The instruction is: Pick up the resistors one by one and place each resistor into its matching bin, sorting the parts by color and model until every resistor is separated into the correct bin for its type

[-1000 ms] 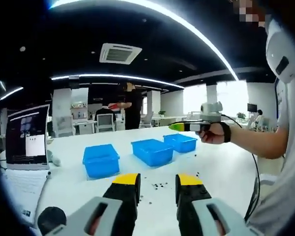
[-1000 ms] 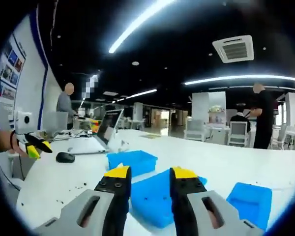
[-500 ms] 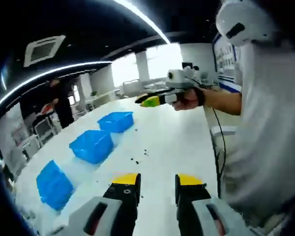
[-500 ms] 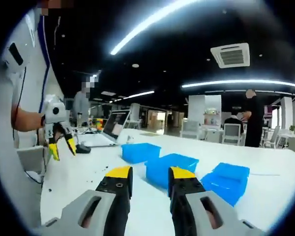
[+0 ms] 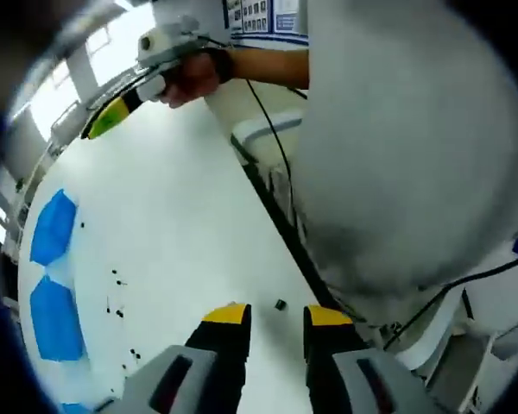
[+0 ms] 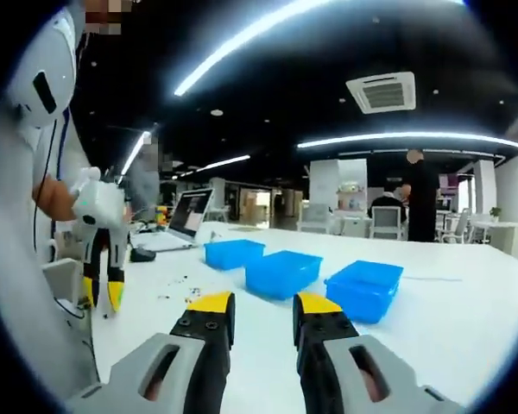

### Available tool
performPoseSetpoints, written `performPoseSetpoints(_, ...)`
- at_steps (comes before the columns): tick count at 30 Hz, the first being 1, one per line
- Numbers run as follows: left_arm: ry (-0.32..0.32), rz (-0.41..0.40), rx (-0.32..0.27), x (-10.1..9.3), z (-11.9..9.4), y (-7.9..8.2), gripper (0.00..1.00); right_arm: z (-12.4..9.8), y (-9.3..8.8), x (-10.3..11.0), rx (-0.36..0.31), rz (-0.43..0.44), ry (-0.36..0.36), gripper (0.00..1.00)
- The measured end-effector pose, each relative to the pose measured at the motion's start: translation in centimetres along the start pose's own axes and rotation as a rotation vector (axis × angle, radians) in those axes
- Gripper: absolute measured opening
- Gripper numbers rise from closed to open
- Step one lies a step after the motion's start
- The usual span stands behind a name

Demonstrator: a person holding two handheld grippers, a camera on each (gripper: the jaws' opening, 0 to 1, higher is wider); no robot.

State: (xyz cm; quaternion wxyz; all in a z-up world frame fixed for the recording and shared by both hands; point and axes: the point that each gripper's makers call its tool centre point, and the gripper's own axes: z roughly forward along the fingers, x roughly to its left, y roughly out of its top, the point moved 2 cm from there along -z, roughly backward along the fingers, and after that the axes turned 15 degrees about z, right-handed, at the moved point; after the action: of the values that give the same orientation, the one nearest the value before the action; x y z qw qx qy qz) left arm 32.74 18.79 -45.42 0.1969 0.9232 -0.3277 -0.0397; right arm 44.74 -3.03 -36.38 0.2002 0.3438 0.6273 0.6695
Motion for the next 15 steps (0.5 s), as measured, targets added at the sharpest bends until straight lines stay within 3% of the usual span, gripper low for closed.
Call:
performPoseSetpoints(7,-0.053,0.028,0.014,0.4,1.4,0.3,0.20,-0.2,-0.2,-0.6,0.005,0.002,-0.002,0.29)
performPoseSetpoints(15,-0.048,0.048,0.024,1.3,1.3,0.1,0.10,-0.1,-1.0,-0.9,0.041,-0.017,0.003,0.29)
